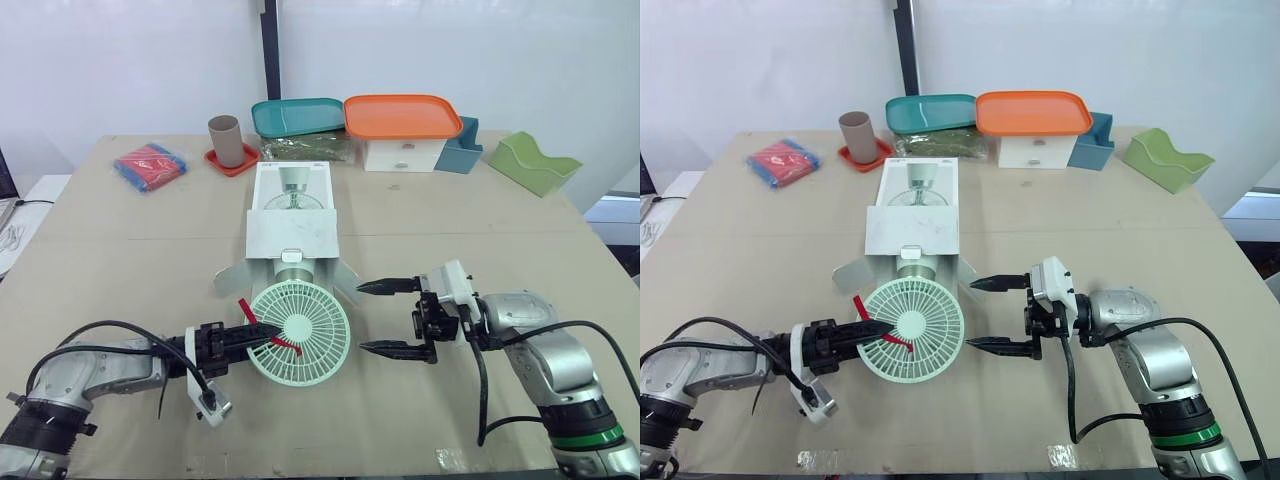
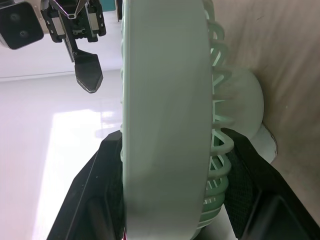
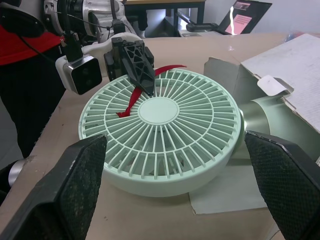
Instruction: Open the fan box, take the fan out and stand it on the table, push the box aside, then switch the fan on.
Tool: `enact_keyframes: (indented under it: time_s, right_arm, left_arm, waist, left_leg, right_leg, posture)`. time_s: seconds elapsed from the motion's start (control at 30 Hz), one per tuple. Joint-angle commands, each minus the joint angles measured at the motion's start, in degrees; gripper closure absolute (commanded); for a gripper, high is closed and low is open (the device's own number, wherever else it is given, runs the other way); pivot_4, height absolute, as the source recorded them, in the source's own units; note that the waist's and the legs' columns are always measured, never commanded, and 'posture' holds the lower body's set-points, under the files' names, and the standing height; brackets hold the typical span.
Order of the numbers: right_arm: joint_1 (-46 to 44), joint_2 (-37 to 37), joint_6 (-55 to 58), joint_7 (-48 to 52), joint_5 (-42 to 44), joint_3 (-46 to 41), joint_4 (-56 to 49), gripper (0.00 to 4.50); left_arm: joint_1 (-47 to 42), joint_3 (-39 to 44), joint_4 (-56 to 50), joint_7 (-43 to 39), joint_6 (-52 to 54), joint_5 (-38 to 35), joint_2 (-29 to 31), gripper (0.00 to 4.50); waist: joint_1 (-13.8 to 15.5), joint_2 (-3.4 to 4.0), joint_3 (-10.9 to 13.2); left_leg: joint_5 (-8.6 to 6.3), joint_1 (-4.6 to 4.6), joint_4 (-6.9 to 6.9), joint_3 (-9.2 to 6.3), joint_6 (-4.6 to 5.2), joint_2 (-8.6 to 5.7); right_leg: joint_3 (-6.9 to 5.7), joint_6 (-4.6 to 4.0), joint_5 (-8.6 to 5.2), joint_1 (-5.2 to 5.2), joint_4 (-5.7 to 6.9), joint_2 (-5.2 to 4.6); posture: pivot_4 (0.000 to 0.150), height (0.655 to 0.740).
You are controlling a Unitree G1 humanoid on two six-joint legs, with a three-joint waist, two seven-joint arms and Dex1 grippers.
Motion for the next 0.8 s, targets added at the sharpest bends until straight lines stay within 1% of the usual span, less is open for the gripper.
enact_keyframes:
  time_s: [0.03,0.1,0.17,0.27,0.3,0.4,0.5,0.53,0.57,0.6,0.63,0.73,0.8]
  right_arm:
    - [-0.8,-0.5,-0.3,0.2,0.4,-0.3,-2.1,0.00]
    - [-0.9,-0.4,-0.3,0.1,0.3,-0.2,-2.0,0.00]
    - [-1.0,-0.3,-0.1,-0.1,0.3,-0.2,-2.0,0.00]
    - [-0.8,-0.3,1.1,-0.7,1.0,-0.7,-1.7,0.00]
    - [-0.7,-0.3,1.2,-0.8,1.2,-0.9,-1.3,0.00]
    - [-0.4,-0.3,1.6,-1.0,1.7,-2.1,-0.4,0.00]
    - [-0.4,-0.3,1.5,-1.1,2.0,-2.6,-0.2,0.00]
    - [-0.4,-0.2,1.5,-1.2,2.1,-2.7,-0.2,0.00]
    - [-0.5,0.2,1.0,-1.5,2.0,-2.9,0.0,0.00]
    - [-0.6,0.4,0.7,-1.8,2.0,-3.0,0.1,0.00]
    - [-0.6,0.6,0.3,-2.0,2.0,-3.2,0.2,0.00]
    - [-0.7,0.6,-0.1,-2.0,1.7,-3.1,0.7,0.00]
    - [-0.7,0.6,-0.1,-2.0,1.8,-3.0,0.7,0.00]
  left_arm:
    - [0.5,-2.3,0.1,2.9,1.8,1.8,2.1,2.54]
    - [0.6,-3.5,0.1,4.5,2.6,2.0,3.0,2.54]
    - [0.9,-3.9,0.3,5.0,2.7,0.2,3.5,2.54]
    - [1.7,-4.4,-0.1,4.0,2.4,-4.4,4.4,2.54]
    - [2.1,-4.6,-0.2,2.8,2.3,-7.1,4.7,2.54]
    - [4.1,-5.3,-2.2,-3.2,3.3,-18.8,6.3,2.54]
    - [6.9,-6.9,-6.6,-11.0,7.5,-33.3,9.1,2.54]
    - [7.6,-7.2,-7.9,-13.2,8.8,-37.0,9.9,2.54]
    - [8.9,-7.6,-10.3,-15.9,11.9,-43.1,10.8,2.54]
    - [9.8,-7.7,-12.1,-18.0,14.2,-47.4,11.4,2.54]
    - [10.7,-7.5,-13.9,-19.9,15.8,-50.3,12.0,2.54]
    - [13.9,-6.7,-21.2,-26.4,25.2,-63.5,14.2,2.54]
    - [15.8,-5.3,-25.8,-29.4,31.8,-71.0,14.7,2.54]
  waist:
    - [0.0,0.00,0.0]
    - [0.0,0.00,0.0]
    - [0.0,0.00,0.0]
    - [0.0,0.00,0.0]
    - [0.0,0.00,0.0]
    - [0.0,0.00,0.0]
    - [0.0,0.00,0.0]
    - [0.0,0.00,0.0]
    - [0.0,0.00,0.0]
    - [0.0,0.01,0.0]
    - [0.0,0.03,0.0]
    - [0.0,0.02,0.0]
    - [0.0,0.03,0.0]
  left_leg:
    - [-0.01,0.00,0.03,0.01,0.01,0.00]
    - [-0.01,0.00,0.10,0.00,0.01,-0.01]
    - [-0.01,0.00,0.17,0.00,0.03,-0.01]
    - [-0.03,0.00,0.27,0.01,0.06,-0.02]
    - [-0.04,0.00,0.30,0.02,0.06,-0.02]
    - [-0.04,0.00,0.34,0.02,0.07,-0.01]
    - [-0.04,0.00,0.37,0.03,0.07,-0.01]
    - [-0.05,0.00,0.38,0.03,0.08,0.00]
    - [-0.05,0.00,0.38,0.04,0.09,0.00]
    - [-0.05,-0.01,0.39,0.04,0.09,0.01]
    - [-0.06,0.00,0.39,0.05,0.10,0.01]
    - [-0.06,0.00,0.40,0.06,0.10,0.02]
    - [-0.07,0.02,0.40,0.08,0.12,0.01]
  right_leg:
    - [0.00,0.00,0.00,0.00,0.02,0.00]
    - [0.01,0.00,0.00,0.00,0.09,0.00]
    - [0.01,0.00,0.00,0.00,0.15,0.00]
    - [0.02,0.01,-0.01,0.00,0.25,0.00]
    - [0.04,0.01,-0.01,-0.01,0.29,0.00]
    - [0.04,0.01,-0.01,-0.01,0.34,0.00]
    - [0.06,0.00,-0.02,-0.02,0.37,0.00]
    - [0.07,0.00,-0.02,-0.03,0.37,0.01]
    - [0.07,0.00,-0.02,-0.02,0.37,0.00]
    - [0.07,0.00,-0.02,-0.03,0.39,0.01]
    - [0.08,0.00,-0.02,-0.02,0.38,0.02]
    - [0.10,0.00,-0.03,-0.03,0.40,0.04]
    - [0.12,0.00,-0.04,-0.02,0.40,0.03]
  posture:
    - [0.150,0.7400]
    - [0.150,0.7400]
    - [0.150,0.7400]
    - [0.150,0.7400]
    - [0.150,0.7400]
    - [0.150,0.7400]
    - [0.150,0.7400]
    - [0.150,0.7400]
    - [0.150,0.7400]
    - [0.150,0.7400]
    - [0.150,0.7400]
    - [0.150,0.7400]
    - [0.150,0.7400]
